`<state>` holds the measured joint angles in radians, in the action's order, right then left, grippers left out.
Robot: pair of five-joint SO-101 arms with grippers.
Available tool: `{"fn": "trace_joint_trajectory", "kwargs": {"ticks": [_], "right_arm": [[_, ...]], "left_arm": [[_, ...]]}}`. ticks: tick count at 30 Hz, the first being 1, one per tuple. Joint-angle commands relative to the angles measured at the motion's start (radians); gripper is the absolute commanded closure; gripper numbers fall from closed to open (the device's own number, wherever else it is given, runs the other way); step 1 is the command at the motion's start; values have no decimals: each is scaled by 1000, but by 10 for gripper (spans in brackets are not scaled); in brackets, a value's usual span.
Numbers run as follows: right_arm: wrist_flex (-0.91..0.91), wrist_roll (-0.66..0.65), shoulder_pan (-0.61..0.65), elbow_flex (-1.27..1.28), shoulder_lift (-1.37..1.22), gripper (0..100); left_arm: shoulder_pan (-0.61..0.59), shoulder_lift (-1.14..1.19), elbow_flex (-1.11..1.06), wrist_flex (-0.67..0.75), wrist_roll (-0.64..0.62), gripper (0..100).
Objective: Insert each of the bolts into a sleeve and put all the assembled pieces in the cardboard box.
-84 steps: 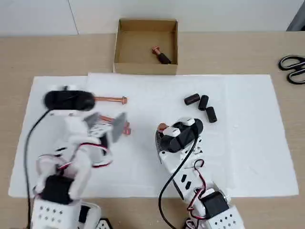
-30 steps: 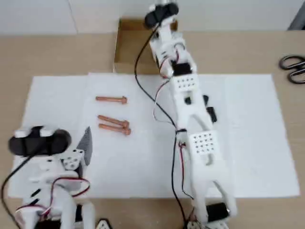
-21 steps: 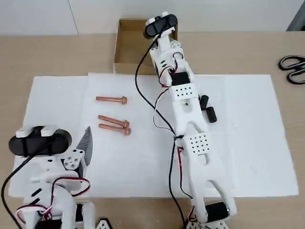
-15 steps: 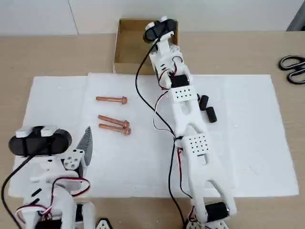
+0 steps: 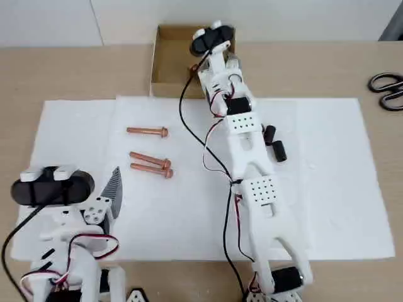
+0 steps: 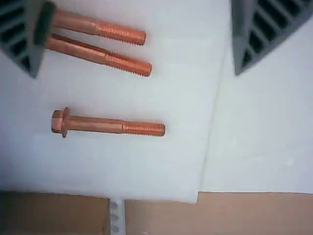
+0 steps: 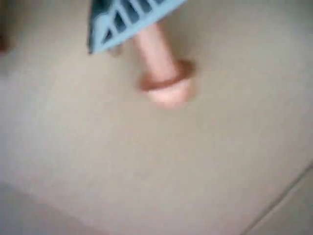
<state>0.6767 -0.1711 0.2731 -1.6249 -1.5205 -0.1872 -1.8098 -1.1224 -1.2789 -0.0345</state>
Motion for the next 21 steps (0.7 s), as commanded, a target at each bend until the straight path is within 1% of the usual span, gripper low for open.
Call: {"fn": "trace_joint_trajectory", "kwargs": {"ticks": [1,6,10,13,21], "right_arm": [[56,-9,1,-58,147,766],[130,-9,-1,-58,248,767],[234,-9,-18,-58,349,767],[360,-8,-28,-58,444,767],[785,-6,-50,-57,730,768]], "left_arm": [[2,-8,2,21,9,760],[2,-8,2,21,9,760],[2,-8,2,20,9,760],[2,-8,1,20,9,760],[2,-8,1,18,9,760]]}}
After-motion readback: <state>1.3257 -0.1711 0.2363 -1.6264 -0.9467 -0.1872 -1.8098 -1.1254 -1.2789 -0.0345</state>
